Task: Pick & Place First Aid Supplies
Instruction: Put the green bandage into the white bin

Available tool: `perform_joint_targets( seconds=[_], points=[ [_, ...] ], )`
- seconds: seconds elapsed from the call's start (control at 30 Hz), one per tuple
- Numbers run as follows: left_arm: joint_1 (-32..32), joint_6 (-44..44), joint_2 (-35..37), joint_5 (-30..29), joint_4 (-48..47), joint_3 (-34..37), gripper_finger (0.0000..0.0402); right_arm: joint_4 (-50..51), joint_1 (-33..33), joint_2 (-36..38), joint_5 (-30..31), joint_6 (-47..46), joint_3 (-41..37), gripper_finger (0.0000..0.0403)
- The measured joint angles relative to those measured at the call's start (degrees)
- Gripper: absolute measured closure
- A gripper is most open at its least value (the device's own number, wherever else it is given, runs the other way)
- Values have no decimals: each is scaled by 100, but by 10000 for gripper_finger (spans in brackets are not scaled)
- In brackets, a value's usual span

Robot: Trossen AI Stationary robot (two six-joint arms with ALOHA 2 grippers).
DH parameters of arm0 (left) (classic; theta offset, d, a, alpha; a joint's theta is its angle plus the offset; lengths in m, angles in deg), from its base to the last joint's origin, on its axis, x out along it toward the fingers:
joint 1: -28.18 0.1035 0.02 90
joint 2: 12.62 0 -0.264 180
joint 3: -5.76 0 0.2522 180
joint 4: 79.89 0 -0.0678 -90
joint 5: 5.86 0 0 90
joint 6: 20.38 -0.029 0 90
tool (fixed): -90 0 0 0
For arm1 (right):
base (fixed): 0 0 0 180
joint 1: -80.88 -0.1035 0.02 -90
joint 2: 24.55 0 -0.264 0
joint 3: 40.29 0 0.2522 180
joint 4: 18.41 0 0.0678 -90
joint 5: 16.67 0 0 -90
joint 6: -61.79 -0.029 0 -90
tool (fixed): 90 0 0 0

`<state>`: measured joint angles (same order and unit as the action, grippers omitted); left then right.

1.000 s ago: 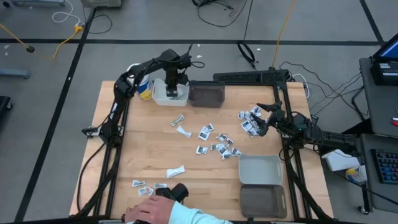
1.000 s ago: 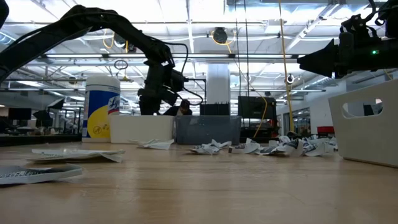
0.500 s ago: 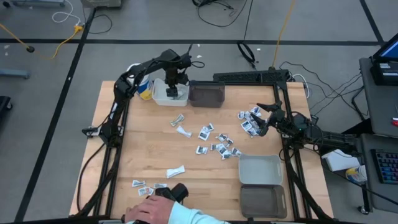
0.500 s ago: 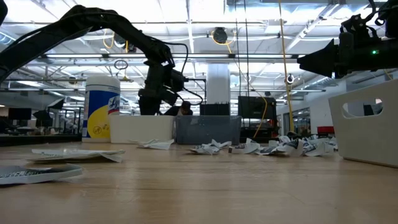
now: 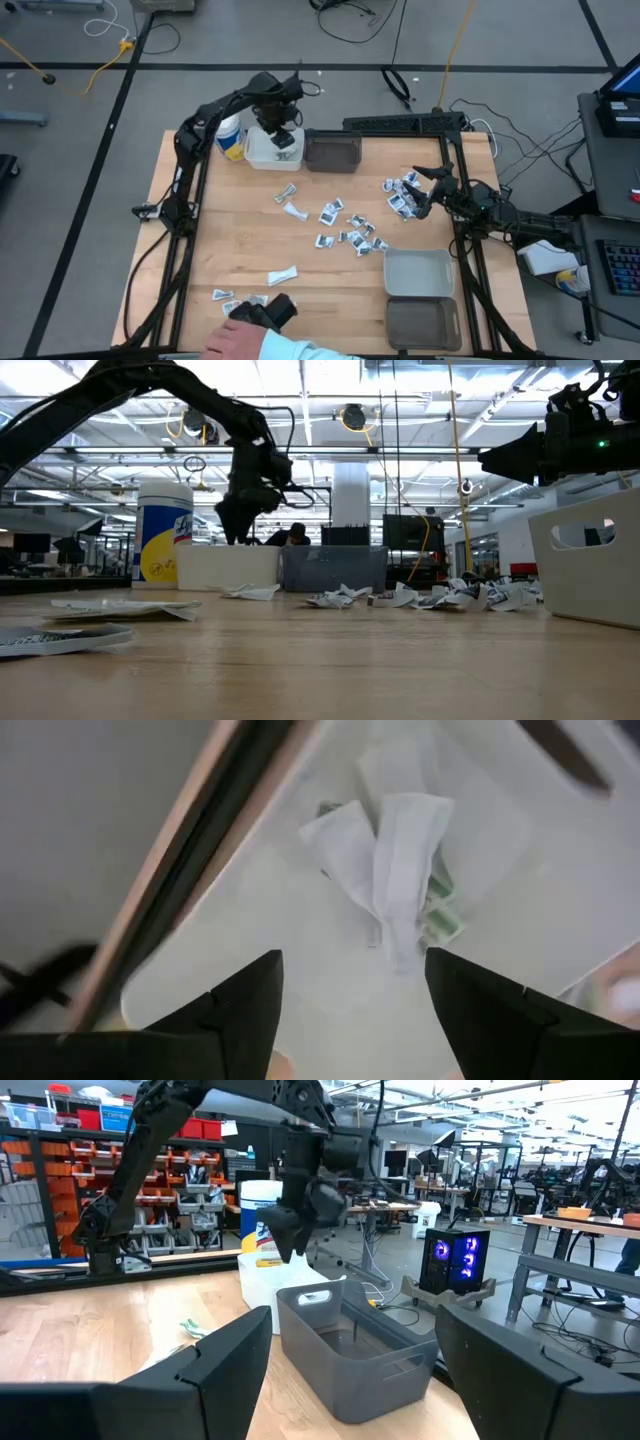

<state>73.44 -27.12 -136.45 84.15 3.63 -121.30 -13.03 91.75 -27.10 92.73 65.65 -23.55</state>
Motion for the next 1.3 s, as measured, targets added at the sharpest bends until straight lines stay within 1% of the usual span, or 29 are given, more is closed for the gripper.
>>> perform_joint_targets(
  seconds=[0.2,0.27,0.57,0.8,0.93,1.13,1.3],
  points=[
    [11,2136,256,11,-117,0,146,0,1,2,0,0,-2,124],
    [-48,2525,357,-9,-204,0,147,0,1,2,0,0,-2,124],
    [-642,2554,481,-9,-436,2,146,0,1,2,0,1,-1,124],
    [-1236,2718,477,-11,-419,270,146,1,2,2,-2,0,-2,124],
    [-1515,2881,729,-12,-247,636,146,0,0,2,-1,0,-1,124],
    [-1875,3132,1359,-10,240,1492,146,0,1,0,0,0,-2,124],
    [-2030,3243,1640,-11,345,1930,146,0,0,0,0,2,-2,124]
  ],
)
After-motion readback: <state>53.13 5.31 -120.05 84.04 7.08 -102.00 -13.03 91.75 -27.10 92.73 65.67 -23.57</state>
